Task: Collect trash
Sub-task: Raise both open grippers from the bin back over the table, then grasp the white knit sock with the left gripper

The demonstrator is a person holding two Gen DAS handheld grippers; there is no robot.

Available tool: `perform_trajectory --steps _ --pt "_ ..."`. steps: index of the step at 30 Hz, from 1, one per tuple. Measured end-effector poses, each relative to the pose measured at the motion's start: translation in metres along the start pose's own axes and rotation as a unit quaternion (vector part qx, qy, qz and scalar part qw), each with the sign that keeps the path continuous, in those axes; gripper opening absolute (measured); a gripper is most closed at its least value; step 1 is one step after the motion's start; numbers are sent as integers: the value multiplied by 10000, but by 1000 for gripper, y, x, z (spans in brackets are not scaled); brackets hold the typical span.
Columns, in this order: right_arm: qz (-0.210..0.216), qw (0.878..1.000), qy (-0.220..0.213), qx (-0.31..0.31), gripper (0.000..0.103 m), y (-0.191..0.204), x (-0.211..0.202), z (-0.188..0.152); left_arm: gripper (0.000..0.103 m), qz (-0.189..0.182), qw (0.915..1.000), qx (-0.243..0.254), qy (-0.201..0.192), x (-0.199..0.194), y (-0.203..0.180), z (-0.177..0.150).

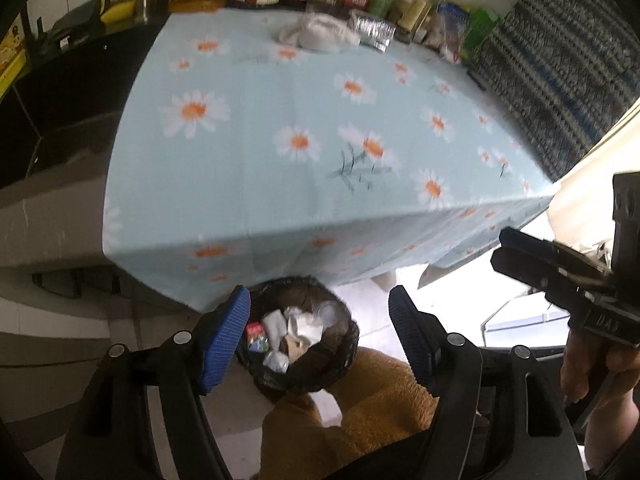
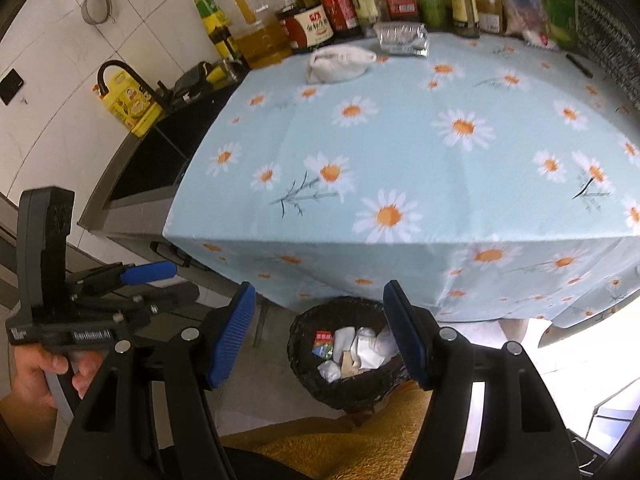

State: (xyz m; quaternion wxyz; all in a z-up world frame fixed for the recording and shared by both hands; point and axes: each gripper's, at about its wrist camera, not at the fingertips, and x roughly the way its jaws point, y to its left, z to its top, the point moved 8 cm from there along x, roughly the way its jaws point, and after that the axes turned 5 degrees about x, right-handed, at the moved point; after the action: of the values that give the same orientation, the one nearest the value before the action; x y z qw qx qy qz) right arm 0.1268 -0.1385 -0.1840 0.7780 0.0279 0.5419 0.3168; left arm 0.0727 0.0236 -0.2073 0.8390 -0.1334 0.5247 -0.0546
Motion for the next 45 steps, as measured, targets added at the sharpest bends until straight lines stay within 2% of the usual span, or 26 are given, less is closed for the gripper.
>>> perform_trajectory --steps 4,13,17,28,33,38,45 --pt "-5 9999 -111 -19 71 1 -11 8 70 48 9996 137 -246 -11 -4 22" --pt "82 9990 -265 -337 72 3 -17 43 70 165 9971 287 -683 -26 -13 79" --pt "81 9983 -280 -505 73 0 -18 65 75 166 9965 241 -789 -23 -17 107" --pt "10 9984 -261 -499 74 -40 -9 118 76 391 9953 403 -794 14 -29 187" --pt "148 9991 -161 -351 74 -59 -4 140 76 446 9954 443 -727 34 -32 219" --pt "164 9993 -108 -332 74 -76 9 159 76 522 9960 438 -580 62 -28 249" --pt "217 9994 -77 -246 74 -96 22 183 76 631 9976 172 -228 114 -4 277"
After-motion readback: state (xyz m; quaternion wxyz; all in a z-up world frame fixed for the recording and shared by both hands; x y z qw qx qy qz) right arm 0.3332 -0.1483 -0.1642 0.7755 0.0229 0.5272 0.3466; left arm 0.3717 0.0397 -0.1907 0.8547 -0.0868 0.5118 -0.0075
